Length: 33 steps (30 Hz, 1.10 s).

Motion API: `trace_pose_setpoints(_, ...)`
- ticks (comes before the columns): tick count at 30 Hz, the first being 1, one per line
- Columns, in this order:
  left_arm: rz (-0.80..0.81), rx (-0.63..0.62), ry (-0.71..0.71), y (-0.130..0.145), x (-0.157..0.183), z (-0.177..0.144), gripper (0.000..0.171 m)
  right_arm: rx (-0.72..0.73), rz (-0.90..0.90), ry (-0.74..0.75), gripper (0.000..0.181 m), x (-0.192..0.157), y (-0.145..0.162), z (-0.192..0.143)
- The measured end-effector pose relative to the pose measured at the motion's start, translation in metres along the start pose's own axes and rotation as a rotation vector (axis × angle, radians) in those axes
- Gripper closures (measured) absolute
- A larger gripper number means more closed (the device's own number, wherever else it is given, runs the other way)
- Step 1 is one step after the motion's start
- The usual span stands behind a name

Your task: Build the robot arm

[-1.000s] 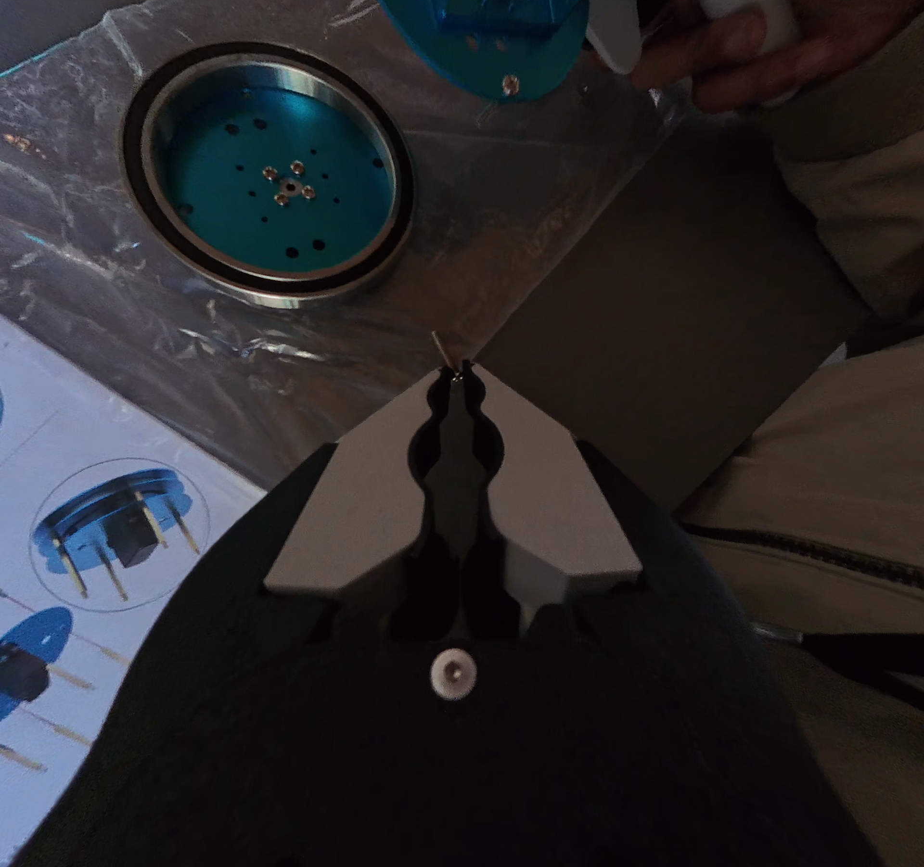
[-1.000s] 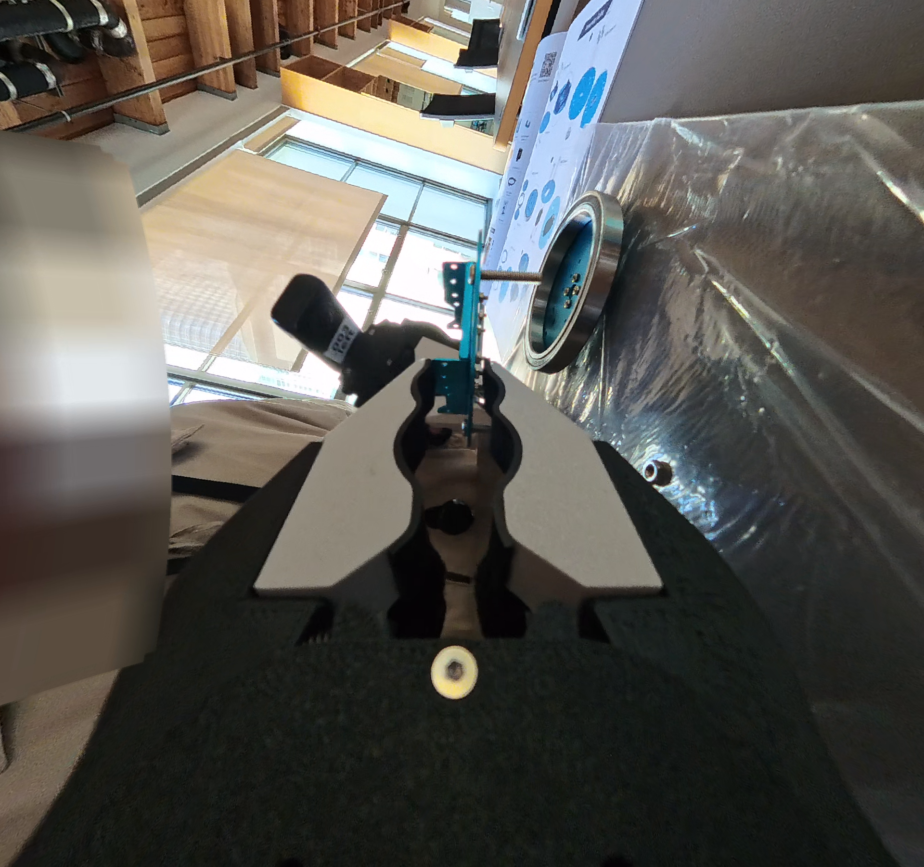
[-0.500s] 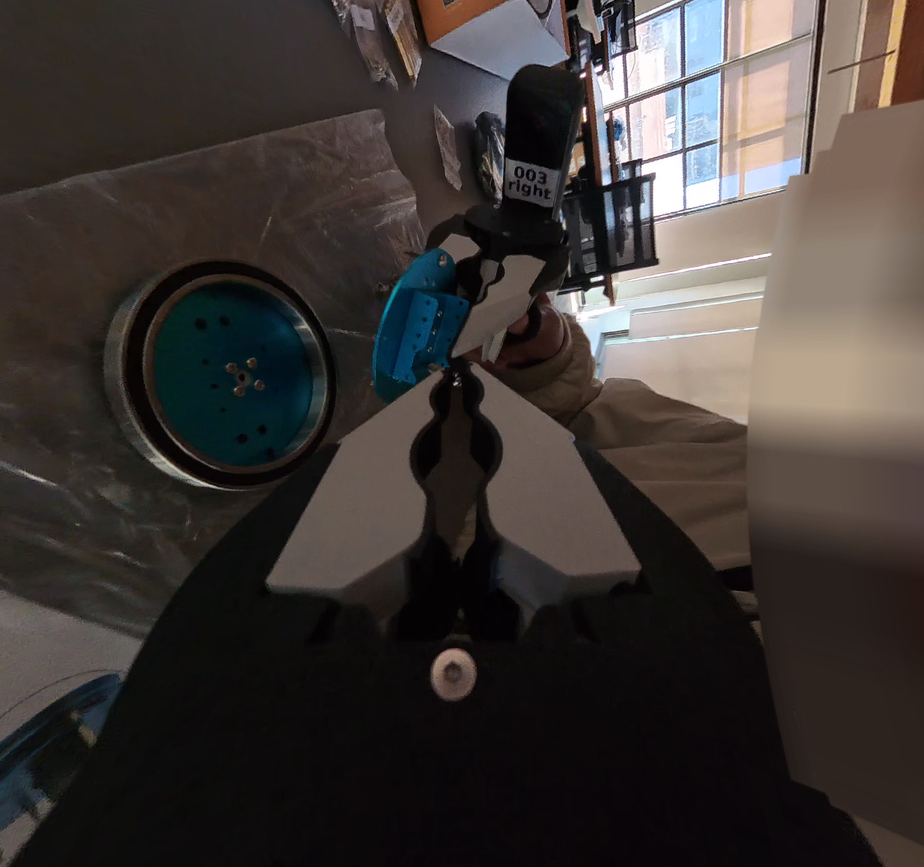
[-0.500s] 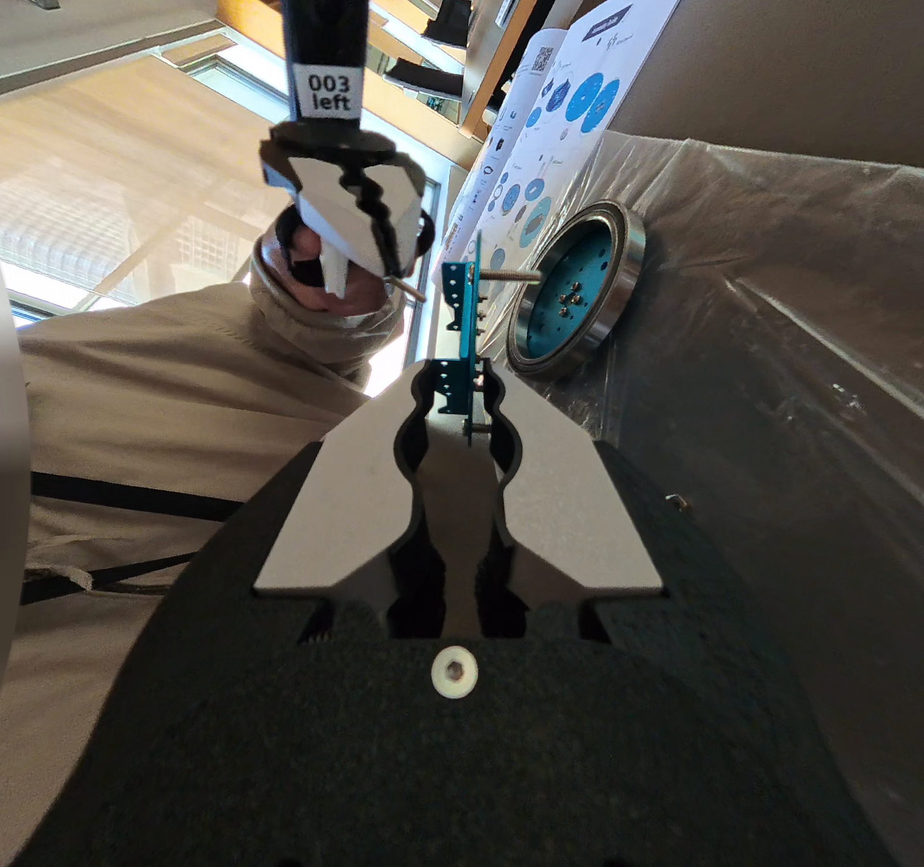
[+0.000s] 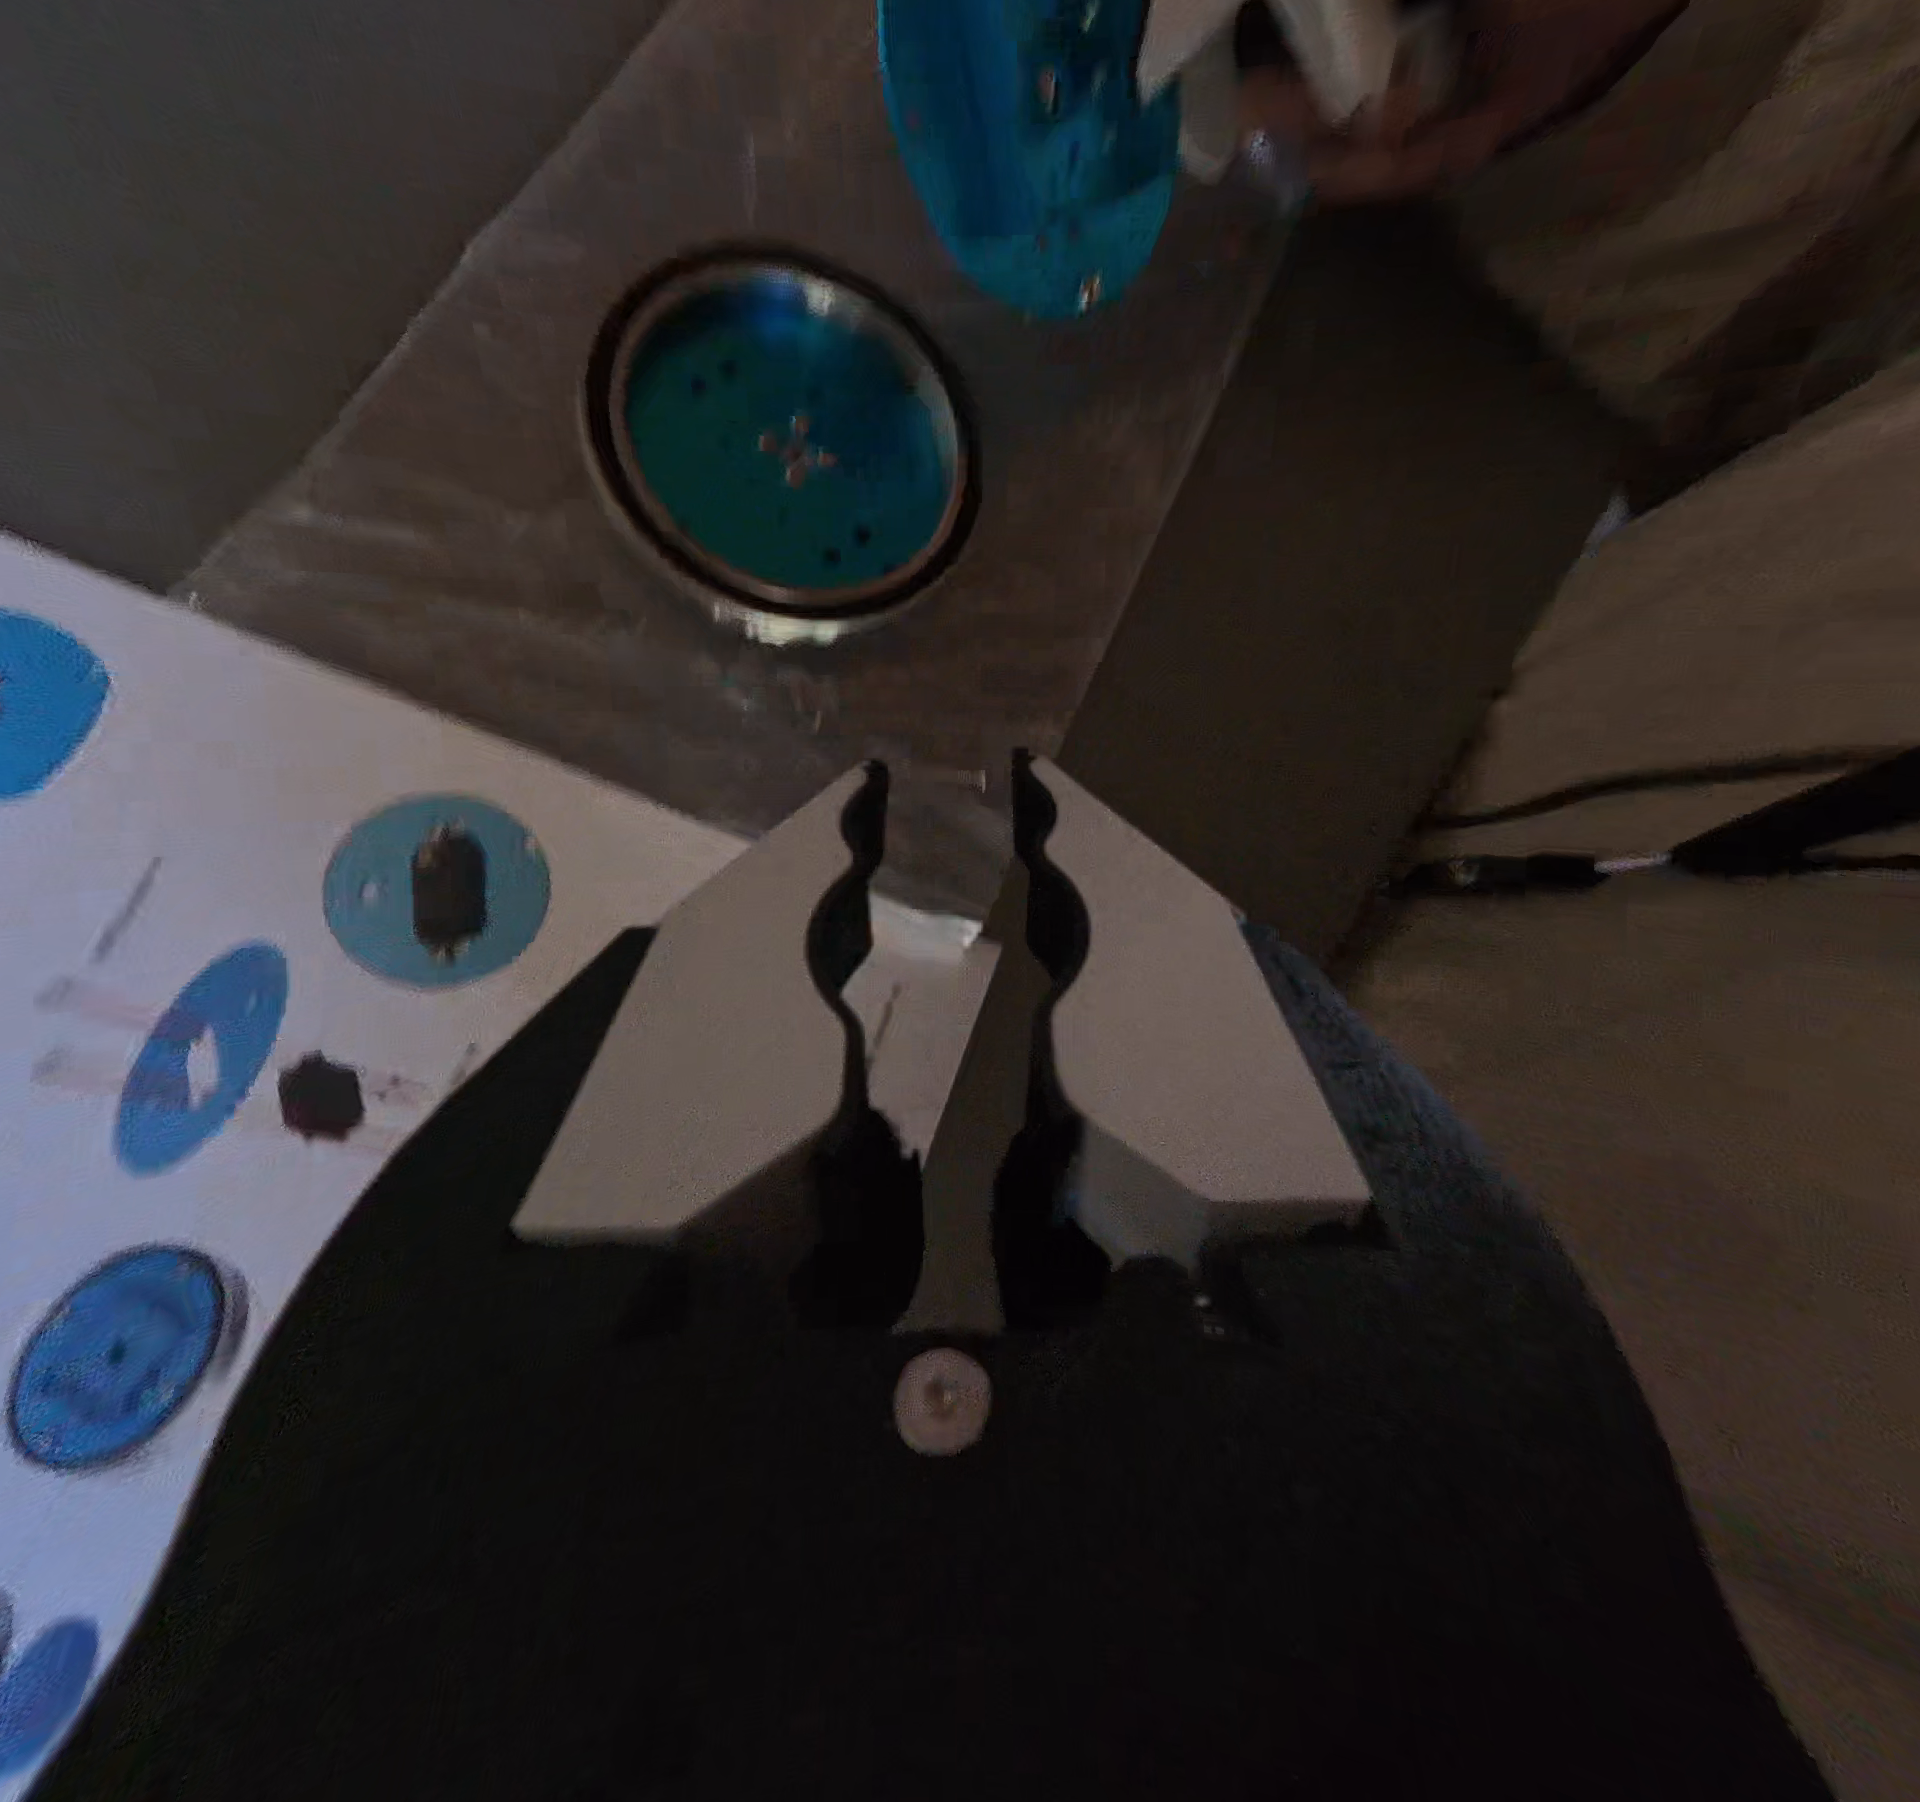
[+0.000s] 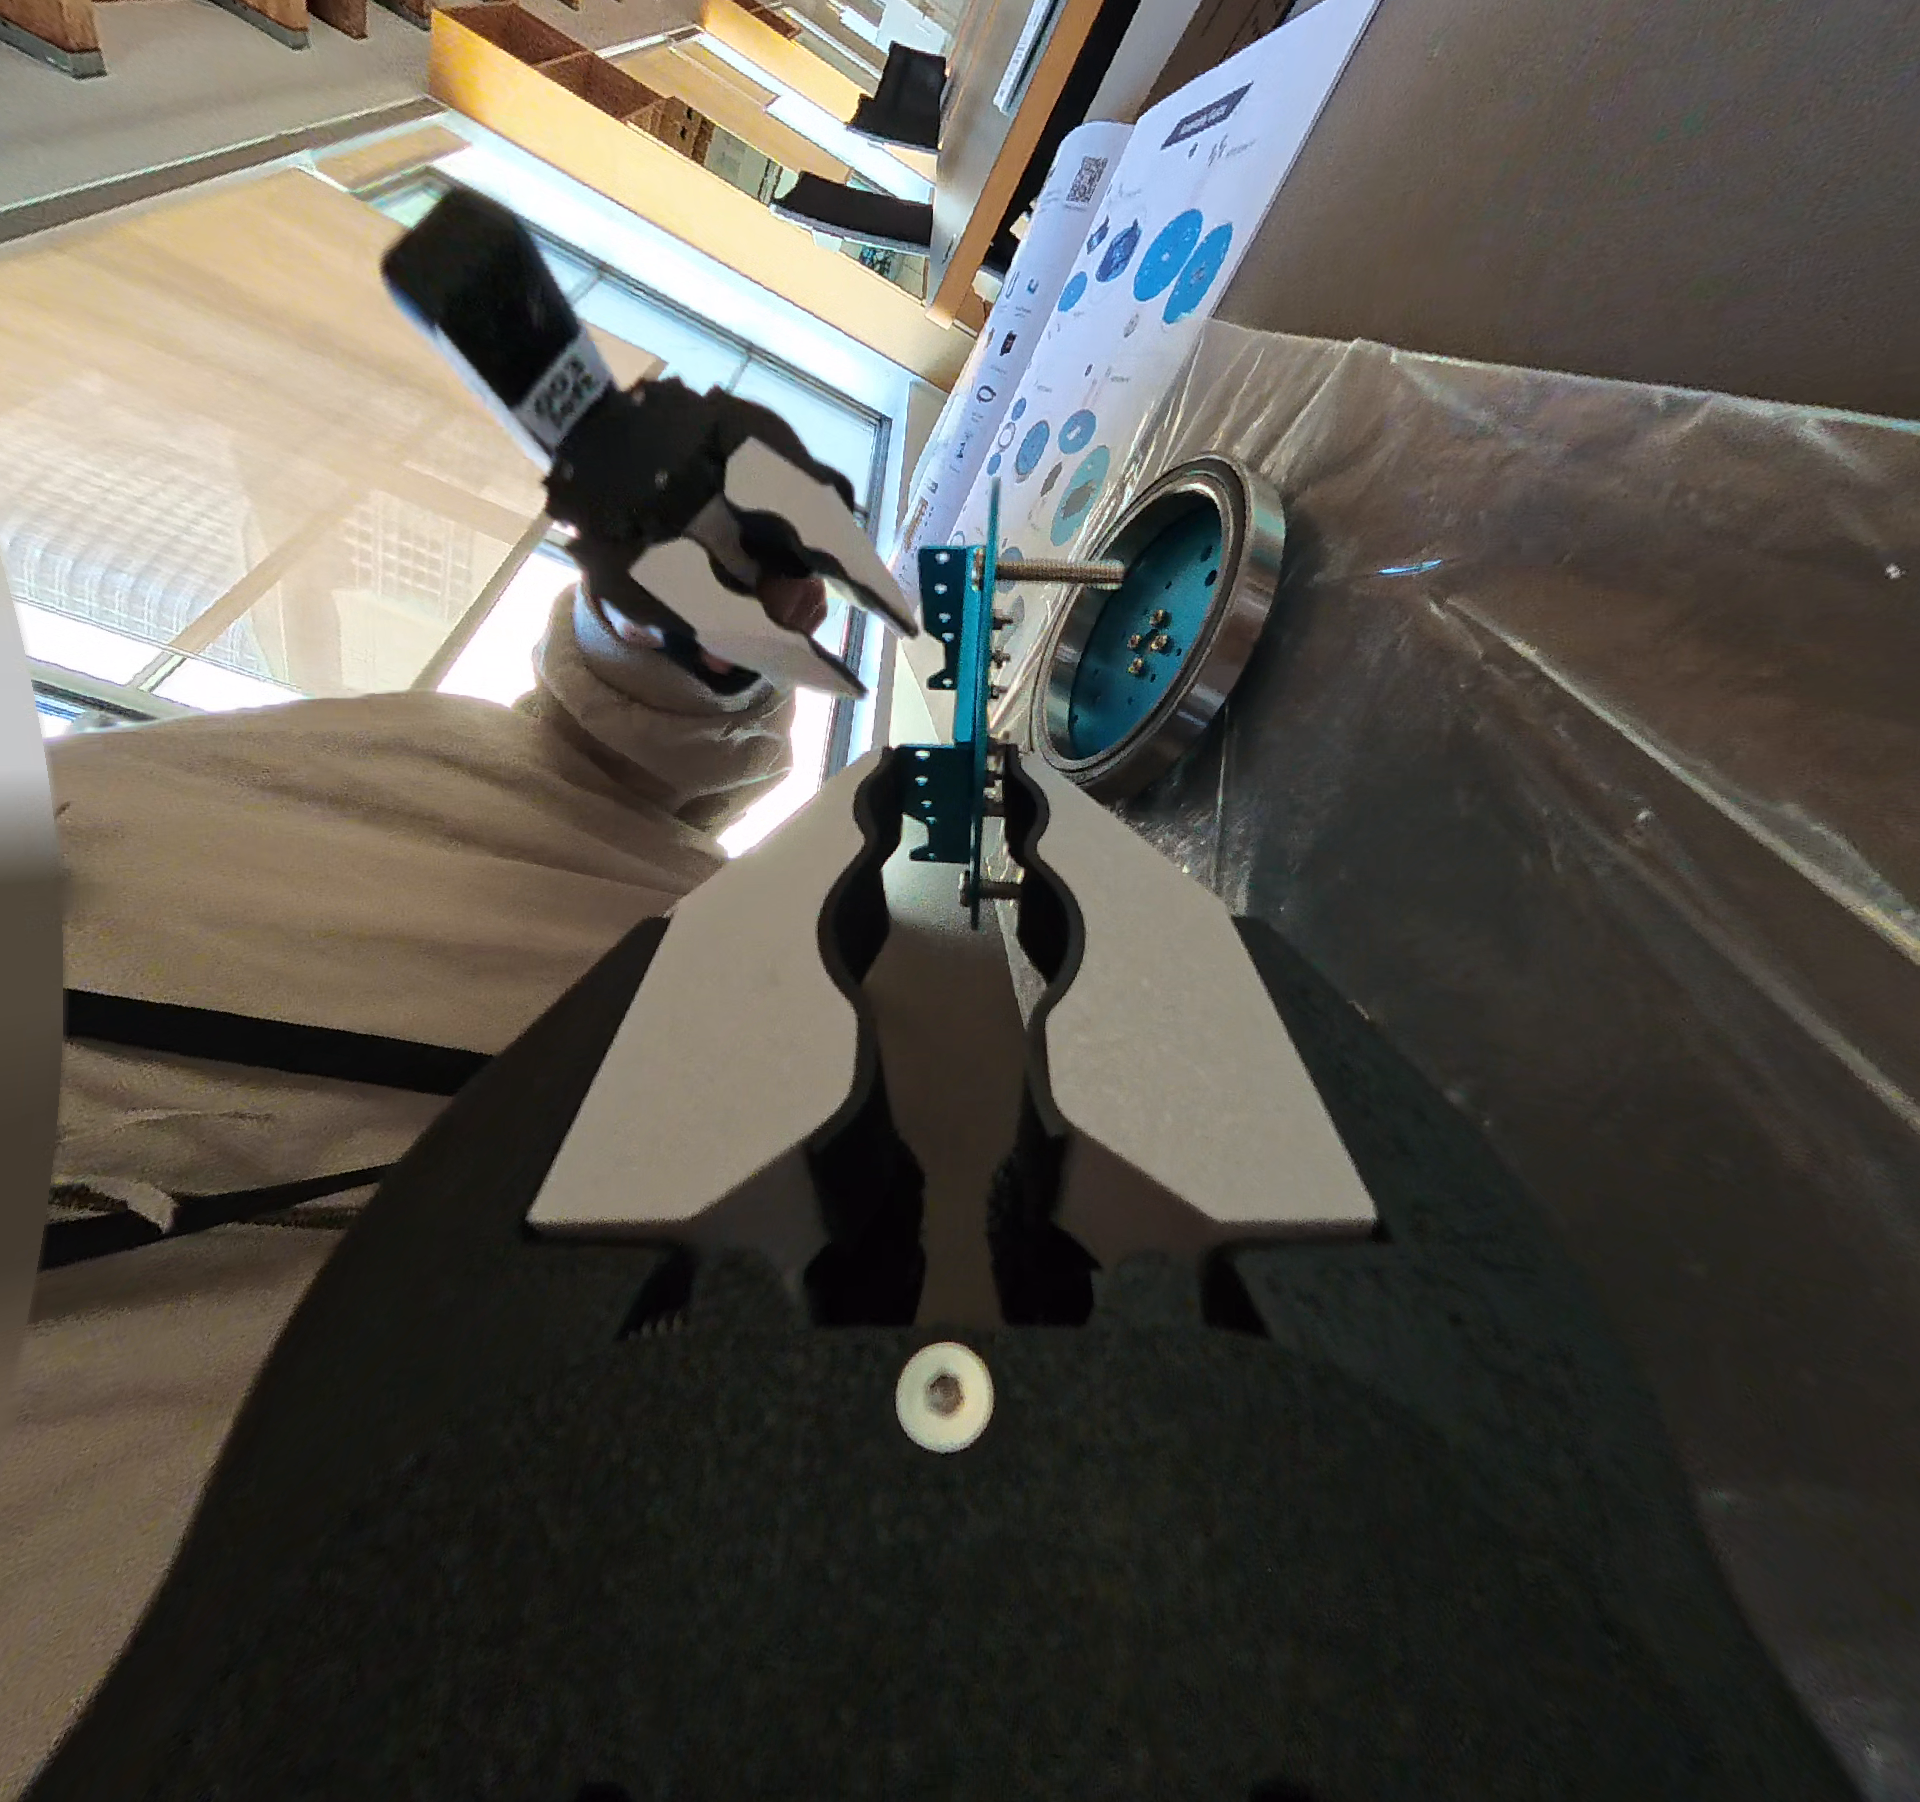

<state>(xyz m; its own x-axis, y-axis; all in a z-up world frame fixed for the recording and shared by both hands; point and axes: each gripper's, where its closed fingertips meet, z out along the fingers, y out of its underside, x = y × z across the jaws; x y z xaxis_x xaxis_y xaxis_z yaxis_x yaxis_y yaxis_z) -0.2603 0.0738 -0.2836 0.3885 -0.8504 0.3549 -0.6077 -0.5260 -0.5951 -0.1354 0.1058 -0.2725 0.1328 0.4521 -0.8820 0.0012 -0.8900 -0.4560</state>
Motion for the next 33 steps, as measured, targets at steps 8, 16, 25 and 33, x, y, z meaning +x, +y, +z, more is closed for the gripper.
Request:
trace_pose_setpoints(8, 0.007, 0.059, -0.184, 0.028, 0.012, 0.029, 0.157, -0.021, -0.007, 0.007, 0.164, 0.003, 0.005, 0.005)
trace_pose_setpoints(16, 0.107, 0.041, -0.239, 0.030, 0.005, 0.043, 0.160, -0.012, -0.009, 0.007, 0.163, 0.004, 0.003, 0.002)
trace_pose_setpoints(25, 0.220, 0.011, -0.205, 0.030, 0.008, 0.048, 0.169, -0.017, -0.014, 0.009, 0.164, 0.003, 0.004, 0.003)
trace_pose_setpoints(33, 0.052, 0.266, 0.004, -0.018, 0.030, 0.034, 0.171, -0.026, -0.014, 0.001, 0.163, 0.002, 0.006, 0.005)
